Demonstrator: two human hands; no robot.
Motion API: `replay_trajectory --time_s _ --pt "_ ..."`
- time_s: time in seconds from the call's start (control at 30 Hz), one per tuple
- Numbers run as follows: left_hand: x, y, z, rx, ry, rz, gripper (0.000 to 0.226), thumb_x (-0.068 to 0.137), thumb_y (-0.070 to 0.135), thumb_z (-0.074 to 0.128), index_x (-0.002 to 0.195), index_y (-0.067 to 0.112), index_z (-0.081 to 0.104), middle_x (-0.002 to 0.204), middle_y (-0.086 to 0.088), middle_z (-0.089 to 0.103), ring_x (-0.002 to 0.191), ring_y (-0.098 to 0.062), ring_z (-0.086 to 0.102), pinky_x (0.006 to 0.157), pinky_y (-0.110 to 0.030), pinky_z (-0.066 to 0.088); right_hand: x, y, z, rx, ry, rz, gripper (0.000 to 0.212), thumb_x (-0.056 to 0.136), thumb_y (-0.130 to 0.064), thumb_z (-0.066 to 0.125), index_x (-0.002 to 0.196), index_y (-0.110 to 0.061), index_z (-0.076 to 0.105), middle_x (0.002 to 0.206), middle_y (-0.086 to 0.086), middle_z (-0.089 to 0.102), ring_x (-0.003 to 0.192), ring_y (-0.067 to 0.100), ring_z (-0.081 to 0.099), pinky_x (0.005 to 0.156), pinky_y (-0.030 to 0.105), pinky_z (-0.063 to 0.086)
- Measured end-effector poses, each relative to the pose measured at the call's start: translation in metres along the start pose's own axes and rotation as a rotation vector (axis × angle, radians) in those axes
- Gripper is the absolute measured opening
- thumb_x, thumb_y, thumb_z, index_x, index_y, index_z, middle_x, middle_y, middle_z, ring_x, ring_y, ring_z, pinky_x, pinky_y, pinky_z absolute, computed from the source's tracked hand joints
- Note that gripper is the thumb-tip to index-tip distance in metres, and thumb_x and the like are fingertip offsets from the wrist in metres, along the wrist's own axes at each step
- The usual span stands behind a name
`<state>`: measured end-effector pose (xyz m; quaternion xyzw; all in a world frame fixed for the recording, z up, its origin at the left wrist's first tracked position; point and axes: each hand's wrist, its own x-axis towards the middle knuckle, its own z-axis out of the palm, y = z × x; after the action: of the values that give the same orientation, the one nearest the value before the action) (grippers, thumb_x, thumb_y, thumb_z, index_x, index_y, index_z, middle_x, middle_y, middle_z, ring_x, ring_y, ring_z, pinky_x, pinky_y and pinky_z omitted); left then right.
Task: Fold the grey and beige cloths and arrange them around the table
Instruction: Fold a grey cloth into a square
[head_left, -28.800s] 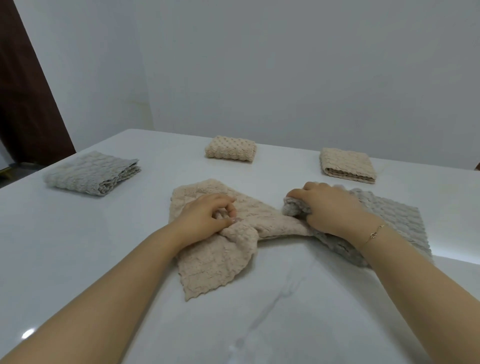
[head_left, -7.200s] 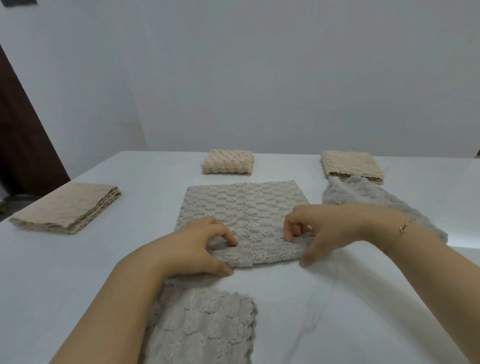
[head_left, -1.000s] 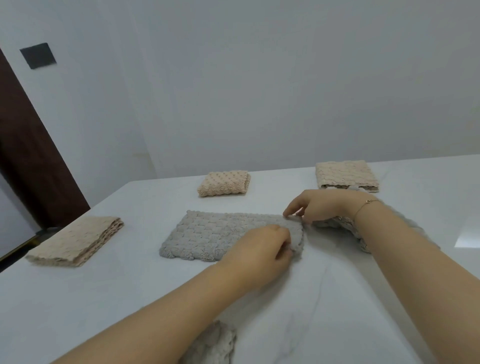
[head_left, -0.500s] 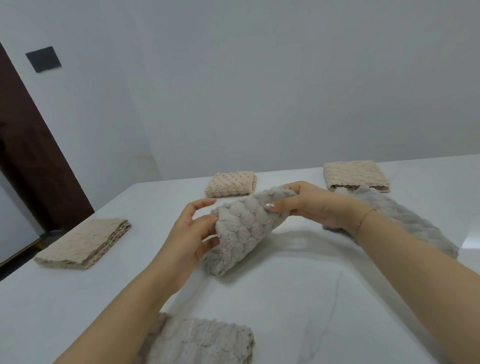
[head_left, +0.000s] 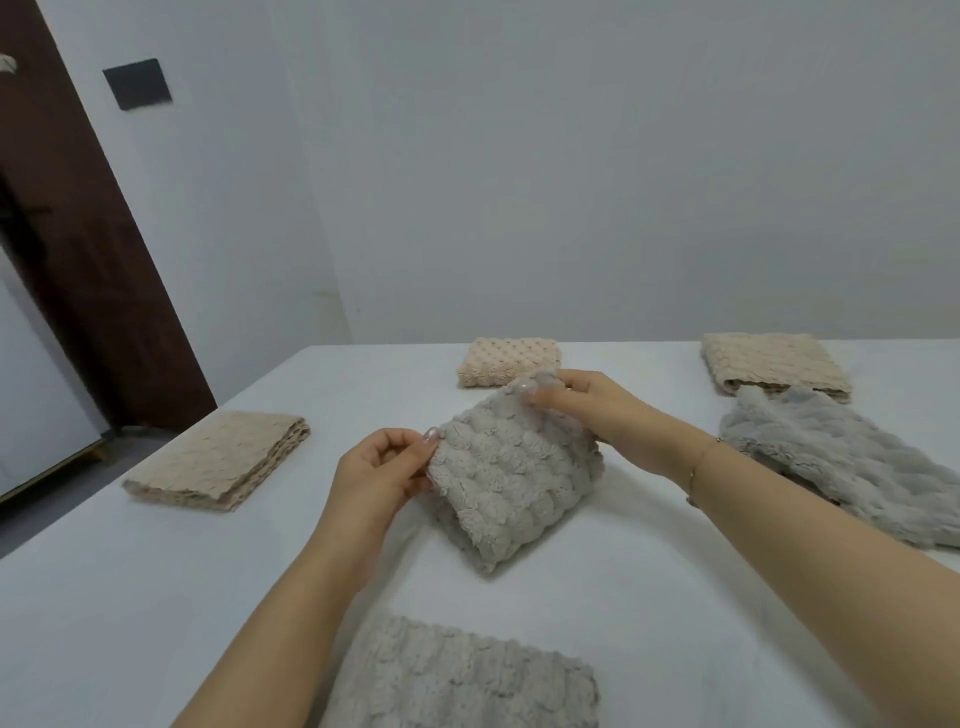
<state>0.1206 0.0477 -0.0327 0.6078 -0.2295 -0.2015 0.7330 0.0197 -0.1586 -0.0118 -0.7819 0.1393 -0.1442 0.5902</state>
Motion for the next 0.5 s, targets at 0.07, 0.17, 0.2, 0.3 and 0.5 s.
replay_trajectory --time_s 0.07,0.17,0.2,0.3,0.5 --pt "0.007 -0.002 -0.009 -0.009 0.045 0.005 0.006 0.087 0.009 0.063 0.083 0.007 0.059 0.077 -0.005 0.063 0.069 -0.012 0.058 0.06 -0.014 0.053 0.007 -0.003 0.004 -0.005 -0.023 0.065 0.019 0.092 -0.038 0.055 0.083 -0.027 0.067 0.063 -0.015 0.06 0.057 -0.001 0.057 0.058 0.017 0.042" --pt "0.016 -0.012 -0.019 0.002 0.135 -0.002 0.007 0.087 0.01 0.065 0.086 0.008 0.059 0.078 -0.006 0.064 0.063 -0.011 0.059 0.056 -0.015 0.051 0.017 0.006 0.01 -0.043 -0.054 0.105 0.014 0.087 -0.03 0.063 0.083 -0.02 0.071 0.079 0.001 0.069 0.072 0.016 0.066 0.071 0.028 0.052" --pt "0.018 -0.017 -0.02 0.017 0.167 -0.006 0.008 0.087 0.011 0.065 0.088 0.008 0.058 0.077 -0.006 0.064 0.06 -0.009 0.059 0.054 -0.016 0.051 0.018 0.012 0.013 -0.058 -0.056 0.112 0.015 0.086 -0.029 0.066 0.087 -0.014 0.069 0.089 0.007 0.071 0.082 0.022 0.068 0.079 0.032 0.051" --pt "0.028 -0.026 -0.022 0.05 0.235 0.012 0.017 0.088 0.018 0.065 0.101 0.01 0.056 0.084 -0.008 0.067 0.063 -0.012 0.061 0.062 -0.022 0.051 0.024 0.027 0.019 -0.069 0.04 0.116 0.016 0.086 -0.027 0.067 0.084 -0.012 0.065 0.089 0.007 0.07 0.079 0.018 0.065 0.075 0.029 0.05" --pt "0.037 -0.025 -0.024 0.035 0.219 -0.042 0.028 0.091 0.023 0.062 0.113 0.01 0.051 0.088 -0.011 0.071 0.064 -0.015 0.064 0.063 -0.024 0.055 0.03 0.039 0.026 -0.027 0.148 0.07 0.017 0.089 -0.025 0.063 0.098 -0.012 0.067 0.098 0.009 0.073 0.09 0.022 0.07 0.084 0.035 0.055"
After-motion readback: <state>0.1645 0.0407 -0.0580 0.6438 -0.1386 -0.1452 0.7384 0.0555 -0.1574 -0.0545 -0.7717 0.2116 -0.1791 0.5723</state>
